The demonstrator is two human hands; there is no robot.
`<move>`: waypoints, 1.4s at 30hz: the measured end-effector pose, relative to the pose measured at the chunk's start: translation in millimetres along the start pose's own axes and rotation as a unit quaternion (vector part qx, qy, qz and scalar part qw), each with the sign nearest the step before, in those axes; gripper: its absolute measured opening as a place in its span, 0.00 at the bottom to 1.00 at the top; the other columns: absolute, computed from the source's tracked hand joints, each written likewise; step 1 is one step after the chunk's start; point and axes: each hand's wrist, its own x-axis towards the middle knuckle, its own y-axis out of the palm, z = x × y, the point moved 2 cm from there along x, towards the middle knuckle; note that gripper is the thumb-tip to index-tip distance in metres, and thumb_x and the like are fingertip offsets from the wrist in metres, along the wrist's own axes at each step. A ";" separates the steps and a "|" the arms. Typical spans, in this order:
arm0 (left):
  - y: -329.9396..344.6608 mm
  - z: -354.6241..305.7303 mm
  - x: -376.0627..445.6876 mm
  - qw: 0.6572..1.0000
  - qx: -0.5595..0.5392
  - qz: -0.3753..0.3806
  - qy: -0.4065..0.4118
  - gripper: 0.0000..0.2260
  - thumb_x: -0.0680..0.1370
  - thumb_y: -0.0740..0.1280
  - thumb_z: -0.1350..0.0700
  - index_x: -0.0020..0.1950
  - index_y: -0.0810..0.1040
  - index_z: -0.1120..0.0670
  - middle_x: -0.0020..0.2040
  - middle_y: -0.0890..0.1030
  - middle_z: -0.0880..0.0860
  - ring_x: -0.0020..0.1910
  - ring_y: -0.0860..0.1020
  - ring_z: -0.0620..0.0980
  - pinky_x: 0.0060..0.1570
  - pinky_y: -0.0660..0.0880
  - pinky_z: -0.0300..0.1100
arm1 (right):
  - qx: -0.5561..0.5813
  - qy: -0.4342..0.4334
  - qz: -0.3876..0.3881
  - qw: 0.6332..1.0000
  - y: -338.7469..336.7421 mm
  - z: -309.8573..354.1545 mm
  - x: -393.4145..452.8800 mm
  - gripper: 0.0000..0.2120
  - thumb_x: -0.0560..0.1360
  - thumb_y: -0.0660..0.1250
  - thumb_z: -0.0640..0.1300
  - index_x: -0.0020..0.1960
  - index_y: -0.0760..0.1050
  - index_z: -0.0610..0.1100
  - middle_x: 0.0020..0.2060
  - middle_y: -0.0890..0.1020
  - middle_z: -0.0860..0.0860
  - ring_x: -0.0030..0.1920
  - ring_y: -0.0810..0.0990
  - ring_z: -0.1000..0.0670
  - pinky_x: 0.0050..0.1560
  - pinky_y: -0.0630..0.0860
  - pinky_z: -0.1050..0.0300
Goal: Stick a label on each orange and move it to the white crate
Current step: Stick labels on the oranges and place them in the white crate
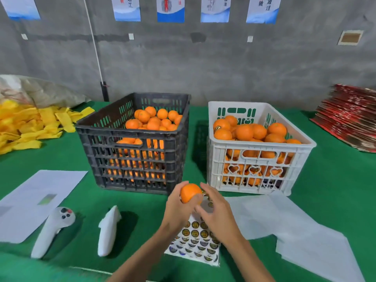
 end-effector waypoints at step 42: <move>14.5 51.9 -12.0 0.973 -0.197 -0.048 -0.108 0.26 0.64 0.86 0.49 0.60 0.83 0.44 0.63 0.82 0.55 0.62 0.82 0.57 0.63 0.79 0.54 | -0.120 0.025 -0.045 0.991 8.7 32.7 7.7 0.19 0.82 0.57 0.59 0.69 0.75 0.59 0.67 0.74 0.66 0.66 0.69 0.65 0.65 0.54 0.78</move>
